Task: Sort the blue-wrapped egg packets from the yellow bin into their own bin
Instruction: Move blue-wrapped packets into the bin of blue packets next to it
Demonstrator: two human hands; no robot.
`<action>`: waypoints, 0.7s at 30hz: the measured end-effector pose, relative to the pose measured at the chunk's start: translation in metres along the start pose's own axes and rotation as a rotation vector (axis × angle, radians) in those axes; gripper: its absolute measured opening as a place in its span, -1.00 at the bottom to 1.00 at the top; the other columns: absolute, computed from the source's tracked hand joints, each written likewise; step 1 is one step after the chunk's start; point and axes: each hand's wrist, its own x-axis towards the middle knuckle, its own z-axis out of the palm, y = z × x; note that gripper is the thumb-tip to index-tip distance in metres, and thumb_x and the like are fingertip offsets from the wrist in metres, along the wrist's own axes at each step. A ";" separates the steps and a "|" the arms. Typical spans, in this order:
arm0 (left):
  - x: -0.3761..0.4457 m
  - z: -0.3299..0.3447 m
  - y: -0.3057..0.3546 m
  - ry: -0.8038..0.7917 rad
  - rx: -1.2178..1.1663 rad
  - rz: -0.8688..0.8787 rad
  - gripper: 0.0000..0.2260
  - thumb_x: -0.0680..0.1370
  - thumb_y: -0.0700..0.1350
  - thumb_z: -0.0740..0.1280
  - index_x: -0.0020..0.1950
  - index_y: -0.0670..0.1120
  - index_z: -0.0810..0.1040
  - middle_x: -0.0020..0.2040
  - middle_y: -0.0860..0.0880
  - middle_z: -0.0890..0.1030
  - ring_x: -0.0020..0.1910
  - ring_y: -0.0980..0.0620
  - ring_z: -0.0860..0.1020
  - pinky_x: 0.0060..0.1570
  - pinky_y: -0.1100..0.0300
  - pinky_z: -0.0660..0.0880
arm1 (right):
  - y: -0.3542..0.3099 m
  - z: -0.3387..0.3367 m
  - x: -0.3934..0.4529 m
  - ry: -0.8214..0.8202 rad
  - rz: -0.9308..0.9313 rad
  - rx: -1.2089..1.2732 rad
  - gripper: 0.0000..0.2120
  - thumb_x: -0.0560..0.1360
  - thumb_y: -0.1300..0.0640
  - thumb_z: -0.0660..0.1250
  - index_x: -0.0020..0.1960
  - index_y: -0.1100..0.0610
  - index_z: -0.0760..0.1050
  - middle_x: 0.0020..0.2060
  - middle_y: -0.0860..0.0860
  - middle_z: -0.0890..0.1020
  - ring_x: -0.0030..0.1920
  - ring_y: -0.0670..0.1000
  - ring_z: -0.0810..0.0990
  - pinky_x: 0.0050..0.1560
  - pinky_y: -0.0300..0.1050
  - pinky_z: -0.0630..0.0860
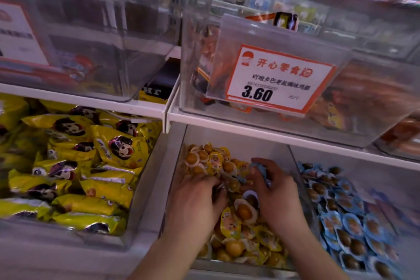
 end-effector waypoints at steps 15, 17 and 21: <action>-0.008 0.002 0.031 0.129 -0.339 0.206 -0.70 0.54 0.11 0.27 0.21 0.11 0.64 0.17 0.28 0.54 0.17 0.27 0.53 0.18 0.35 0.42 | -0.041 -0.008 -0.018 -0.442 0.721 1.184 -0.75 0.58 -0.05 0.32 0.06 0.14 0.53 -0.38 0.03 0.45 -0.53 -0.08 0.41 -0.63 -0.28 0.22; -0.012 0.007 0.037 0.057 -0.343 0.262 -0.66 0.59 0.10 0.20 0.31 0.09 0.58 0.31 0.25 0.47 0.29 0.20 0.47 0.28 0.23 0.39 | -0.042 -0.017 -0.019 -0.331 0.613 1.000 -0.82 0.60 0.08 0.33 0.08 0.20 0.55 -0.43 0.01 0.49 -0.54 -0.10 0.41 -0.61 -0.28 0.24; -0.023 0.018 0.045 0.000 -0.310 0.258 -0.56 0.61 0.24 0.08 0.45 0.18 0.40 0.43 0.33 0.30 0.42 0.31 0.30 0.37 0.41 0.18 | -0.029 -0.052 -0.011 -0.135 0.539 0.920 -0.84 0.61 0.22 0.27 0.10 0.23 0.60 -0.25 0.14 0.61 -0.48 -0.02 0.52 -0.57 -0.25 0.27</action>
